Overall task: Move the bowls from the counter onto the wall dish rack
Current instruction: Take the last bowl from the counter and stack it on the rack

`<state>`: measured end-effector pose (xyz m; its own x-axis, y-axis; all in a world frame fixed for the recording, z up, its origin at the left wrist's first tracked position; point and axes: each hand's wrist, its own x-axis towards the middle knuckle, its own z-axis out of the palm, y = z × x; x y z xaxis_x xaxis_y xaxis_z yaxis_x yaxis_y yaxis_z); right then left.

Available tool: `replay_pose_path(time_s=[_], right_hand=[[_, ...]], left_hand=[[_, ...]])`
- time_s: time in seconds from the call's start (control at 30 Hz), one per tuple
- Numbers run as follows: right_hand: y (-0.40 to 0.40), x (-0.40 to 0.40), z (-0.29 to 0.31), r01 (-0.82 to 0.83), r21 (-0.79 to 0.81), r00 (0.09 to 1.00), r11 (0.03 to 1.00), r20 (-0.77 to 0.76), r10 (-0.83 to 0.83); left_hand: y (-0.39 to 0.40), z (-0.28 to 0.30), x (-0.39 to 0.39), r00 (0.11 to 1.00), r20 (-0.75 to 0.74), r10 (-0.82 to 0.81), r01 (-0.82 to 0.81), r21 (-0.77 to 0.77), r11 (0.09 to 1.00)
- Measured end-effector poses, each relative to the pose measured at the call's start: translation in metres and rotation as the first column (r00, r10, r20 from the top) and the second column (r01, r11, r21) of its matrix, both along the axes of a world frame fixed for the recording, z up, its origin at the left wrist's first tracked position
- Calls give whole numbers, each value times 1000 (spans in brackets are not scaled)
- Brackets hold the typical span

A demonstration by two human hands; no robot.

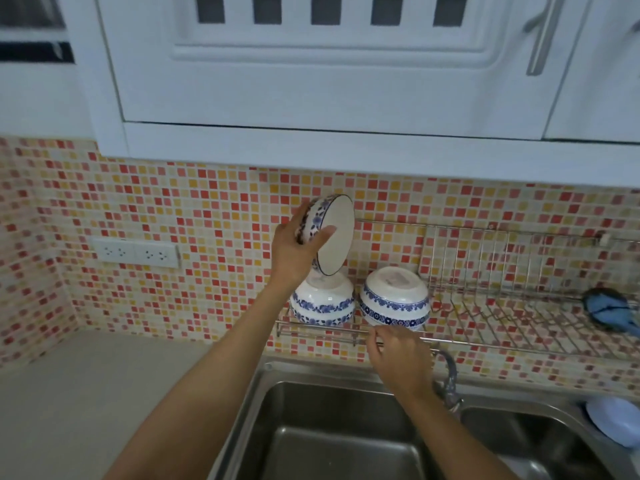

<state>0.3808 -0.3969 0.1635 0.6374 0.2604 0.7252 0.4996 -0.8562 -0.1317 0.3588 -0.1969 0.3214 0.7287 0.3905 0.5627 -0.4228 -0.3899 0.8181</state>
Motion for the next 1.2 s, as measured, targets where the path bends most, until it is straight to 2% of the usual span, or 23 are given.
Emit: replay_pose_path(time_s=[0.07, 0.1, 0.13, 0.2, 0.27, 0.3, 0.37, 0.53, 0.7, 1.1, 1.2], right_hand=[[-1, 1, -2, -18, 1, 999, 1000, 35, 18], [-1, 1, -2, -21, 2, 998, 1000, 51, 21], [-1, 1, -2, -22, 7, 998, 1000, 61, 22], [1, 1, -3, -24, 27, 998, 999, 59, 22], [2, 2, -6, -36, 41, 998, 998, 50, 34], [2, 3, -8, -49, 50, 998, 998, 41, 47], [2, 5, -11, -67, 67, 998, 995, 18, 66], [3, 2, -10, -77, 93, 997, 993, 5, 77], [4, -1, -9, -88, 133, 995, 987, 48, 83], [6, 0, -12, -65, 134, 996, 989, 73, 55], [7, -1, -12, -64, 132, 996, 989, 73, 54]], left_hand=[[1, -6, 11, 997, 37, 60, -67, 221, 973], [3, -9, 16, 996, 27, 90, -94, 353, 931], [4, -13, 21, 991, 17, 130, -121, 503, 856], [4, -24, 26, 974, 91, 208, -203, 760, 617], [3, -37, 29, 961, 180, 209, -250, 888, 385], [3, -43, 30, 964, 170, 205, -230, 921, 314], [4, -52, 32, 967, 134, 216, -187, 952, 244], [6, -63, 32, 969, 107, 222, -142, 978, 151], [12, -75, 33, 967, 24, 253, -60, 988, 139], [14, -87, 33, 962, -86, 258, 20, 969, 246], [13, -90, 33, 964, -93, 248, 34, 972, 233]])
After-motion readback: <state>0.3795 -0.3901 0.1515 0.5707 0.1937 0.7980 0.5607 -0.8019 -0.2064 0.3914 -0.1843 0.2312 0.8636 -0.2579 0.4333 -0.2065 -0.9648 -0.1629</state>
